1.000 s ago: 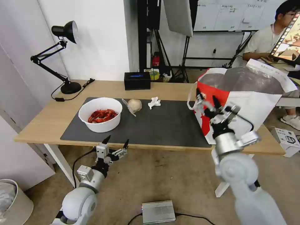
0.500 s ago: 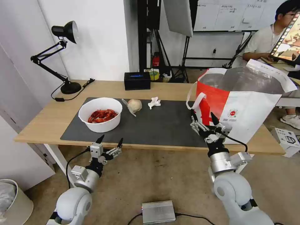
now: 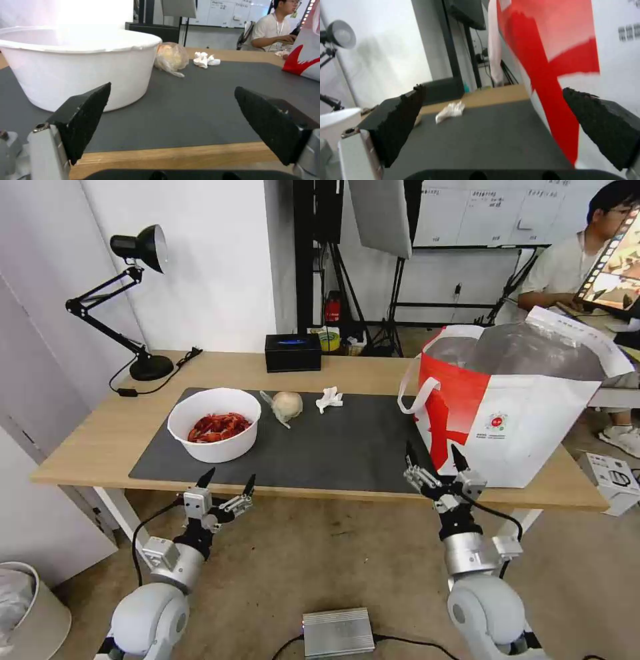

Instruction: Pick up the trash from the table and place it into the takeout bag.

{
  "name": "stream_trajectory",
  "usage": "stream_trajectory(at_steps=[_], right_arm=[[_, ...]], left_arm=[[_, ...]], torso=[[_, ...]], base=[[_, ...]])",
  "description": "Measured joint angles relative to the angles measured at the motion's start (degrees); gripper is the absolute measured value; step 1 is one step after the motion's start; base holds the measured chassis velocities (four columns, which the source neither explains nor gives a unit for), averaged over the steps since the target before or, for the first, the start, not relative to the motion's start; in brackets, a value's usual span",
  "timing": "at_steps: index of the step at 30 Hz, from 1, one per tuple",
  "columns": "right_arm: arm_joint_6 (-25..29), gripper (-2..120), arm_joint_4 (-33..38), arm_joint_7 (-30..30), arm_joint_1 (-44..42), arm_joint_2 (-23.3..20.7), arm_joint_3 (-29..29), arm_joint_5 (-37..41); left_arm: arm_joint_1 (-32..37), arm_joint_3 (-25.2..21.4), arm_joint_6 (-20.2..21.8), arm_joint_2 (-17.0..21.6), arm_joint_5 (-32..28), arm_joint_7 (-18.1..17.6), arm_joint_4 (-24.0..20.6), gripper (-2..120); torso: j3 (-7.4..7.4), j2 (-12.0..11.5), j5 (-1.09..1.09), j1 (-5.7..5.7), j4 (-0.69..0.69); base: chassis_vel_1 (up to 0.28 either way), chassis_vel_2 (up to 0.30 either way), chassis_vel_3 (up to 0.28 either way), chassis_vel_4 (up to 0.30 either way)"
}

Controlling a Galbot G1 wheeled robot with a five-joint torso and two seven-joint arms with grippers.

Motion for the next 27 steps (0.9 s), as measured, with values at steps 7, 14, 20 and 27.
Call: stream_trajectory(at_steps=[7,14,20,27], right_arm=[[0.5,100,0.0,-0.4,-1.9,0.8,0.1,-0.3],[0.5,100,-0.1,-0.4,-1.3,0.6,-0.1,-0.2],[0.3,100,-0.1,-0.4,-0.9,0.5,-0.9,0.2],[-1.8,100,0.6,-0.6,1.7,0.2,-3.2,3.1]], left_arm=[[0.2,-0.2,0.0,-0.1,0.0,0.1,-0.1,100],[0.1,-0.4,0.0,-0.1,0.0,0.1,-0.3,100],[0.1,-0.2,0.0,-0.1,0.0,0.2,-0.4,100],[0.2,-0.3,0.0,0.5,-0.2,0.2,-0.4,100]], torso=[[0.00,0.0,0.00,0.00,0.00],[0.00,0.0,0.00,0.00,0.00],[0.00,0.0,0.00,0.00,0.00],[0.00,0.0,0.00,0.00,0.00]], base=[[0.000,0.000,0.000,0.000],[0.000,0.000,0.000,0.000],[0.000,0.000,0.000,0.000],[0.000,0.000,0.000,0.000]])
